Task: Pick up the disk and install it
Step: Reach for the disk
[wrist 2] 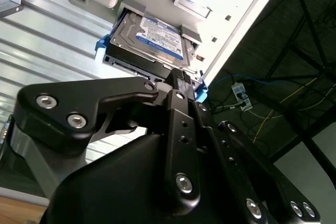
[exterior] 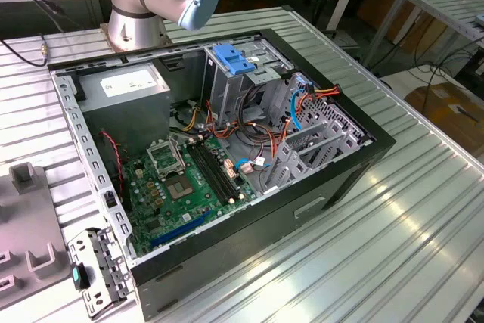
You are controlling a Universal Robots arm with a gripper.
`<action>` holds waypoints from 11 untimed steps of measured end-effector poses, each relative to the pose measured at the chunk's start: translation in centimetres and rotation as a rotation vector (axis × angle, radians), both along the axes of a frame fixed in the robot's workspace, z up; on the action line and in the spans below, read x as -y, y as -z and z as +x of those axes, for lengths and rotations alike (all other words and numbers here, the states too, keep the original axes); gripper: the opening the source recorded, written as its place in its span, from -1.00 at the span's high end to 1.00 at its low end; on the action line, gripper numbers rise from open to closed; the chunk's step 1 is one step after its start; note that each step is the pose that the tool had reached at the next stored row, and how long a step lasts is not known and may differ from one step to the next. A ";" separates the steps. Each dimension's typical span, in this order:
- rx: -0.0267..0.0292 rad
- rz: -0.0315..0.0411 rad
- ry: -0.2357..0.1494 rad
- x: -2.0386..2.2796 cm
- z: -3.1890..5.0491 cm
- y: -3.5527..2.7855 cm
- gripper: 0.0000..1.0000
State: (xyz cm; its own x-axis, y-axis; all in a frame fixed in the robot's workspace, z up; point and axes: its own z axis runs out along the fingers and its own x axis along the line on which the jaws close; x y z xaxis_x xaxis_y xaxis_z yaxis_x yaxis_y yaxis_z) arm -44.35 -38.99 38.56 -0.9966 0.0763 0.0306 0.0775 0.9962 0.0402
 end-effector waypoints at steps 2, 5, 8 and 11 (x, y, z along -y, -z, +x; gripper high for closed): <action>-0.0001 -0.0001 0.000 0.00 -0.21 -0.01 0.79; -0.0002 -0.0001 0.000 -0.08 -0.75 0.01 0.79; -0.0009 -0.0001 0.000 -0.50 -0.85 0.05 0.79; -0.0008 0.0000 0.000 -0.55 -0.87 0.06 0.79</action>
State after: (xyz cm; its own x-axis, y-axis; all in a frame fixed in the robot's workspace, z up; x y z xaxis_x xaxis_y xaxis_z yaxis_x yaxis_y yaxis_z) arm -45.21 -38.45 38.50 -0.9966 0.0761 0.0314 0.0774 0.9962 0.0401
